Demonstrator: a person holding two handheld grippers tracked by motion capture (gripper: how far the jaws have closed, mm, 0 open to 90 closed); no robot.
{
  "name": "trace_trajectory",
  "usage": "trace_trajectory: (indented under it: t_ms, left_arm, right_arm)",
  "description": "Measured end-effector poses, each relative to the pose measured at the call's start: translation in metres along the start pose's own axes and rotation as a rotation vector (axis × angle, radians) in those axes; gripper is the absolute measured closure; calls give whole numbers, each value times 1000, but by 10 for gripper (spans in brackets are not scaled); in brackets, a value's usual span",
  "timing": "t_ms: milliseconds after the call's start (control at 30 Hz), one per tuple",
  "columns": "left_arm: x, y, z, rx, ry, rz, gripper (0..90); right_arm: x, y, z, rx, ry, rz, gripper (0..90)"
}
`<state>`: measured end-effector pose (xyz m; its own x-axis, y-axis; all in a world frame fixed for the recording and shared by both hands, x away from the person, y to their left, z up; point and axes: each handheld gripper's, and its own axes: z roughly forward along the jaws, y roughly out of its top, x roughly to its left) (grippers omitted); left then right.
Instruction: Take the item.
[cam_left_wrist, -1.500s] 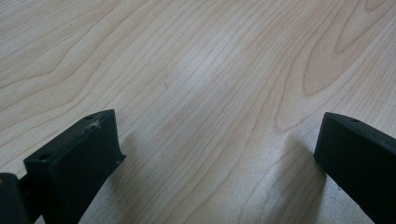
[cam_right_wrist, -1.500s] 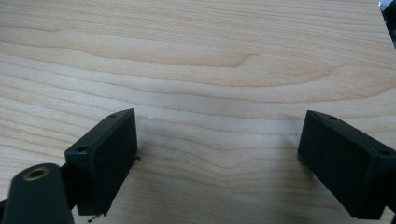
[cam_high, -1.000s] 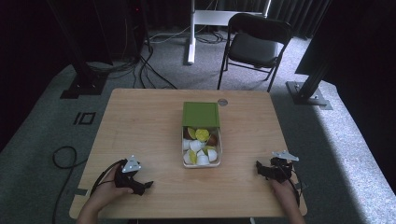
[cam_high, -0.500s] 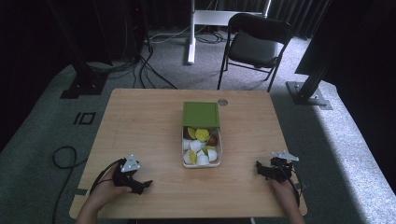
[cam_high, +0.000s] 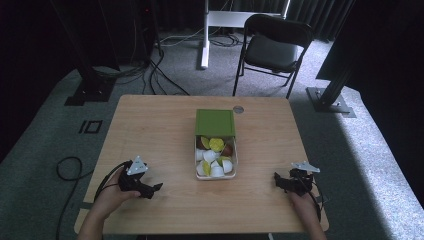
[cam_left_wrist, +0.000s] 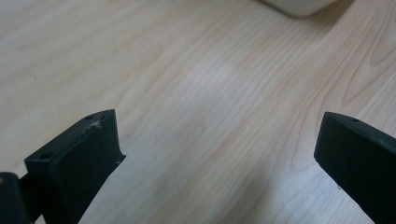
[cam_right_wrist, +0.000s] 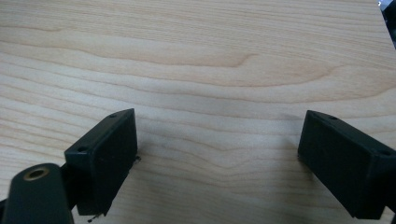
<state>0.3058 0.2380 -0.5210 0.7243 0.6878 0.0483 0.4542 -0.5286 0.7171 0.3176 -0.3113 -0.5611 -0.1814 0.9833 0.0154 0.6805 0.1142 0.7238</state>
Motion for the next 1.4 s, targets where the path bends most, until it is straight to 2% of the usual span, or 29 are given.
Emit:
trace_trajectory:
  t_ms: [100, 267, 500, 533, 633, 767, 933, 1033, 1100, 1400]
  left_arm:
    - [-2, 10, -1, -11, 2, 19, 14]
    - [-8, 27, -1, -33, -33, 43, 14]
    - [-17, 55, -1, -61, -54, 92, 14]
    - [-17, 55, -1, -61, -54, 92, 14]
    - [-21, 69, -1, -80, -60, 122, 14]
    - [-27, 86, -4, -137, -82, 131, 14]
    - [-33, 103, -5, -136, -99, 169, 14]
    - [-37, 111, -3, -140, -119, 174, 14]
    - [-41, 116, -2, -146, -124, 202, 14]
    - [-61, 139, 9, -142, -182, 242, 14]
  right_arm:
    - [0, 0, 0, 0, 0, 0, 114]
    - [0, 0, 0, -1, 0, 0, 114]
    - [0, 0, 0, -1, 0, 0, 114]
    - [0, 0, 0, -1, 0, 0, 114]
    - [0, 0, 0, -1, 0, 0, 114]
    - [0, 0, 0, -1, 0, 0, 114]
    - [0, 0, 0, -1, 0, 0, 114]
    - [0, 0, 0, -1, 0, 0, 114]
    - [0, 0, 0, -1, 0, 0, 114]
    - [0, 0, 0, -1, 1, 0, 114]
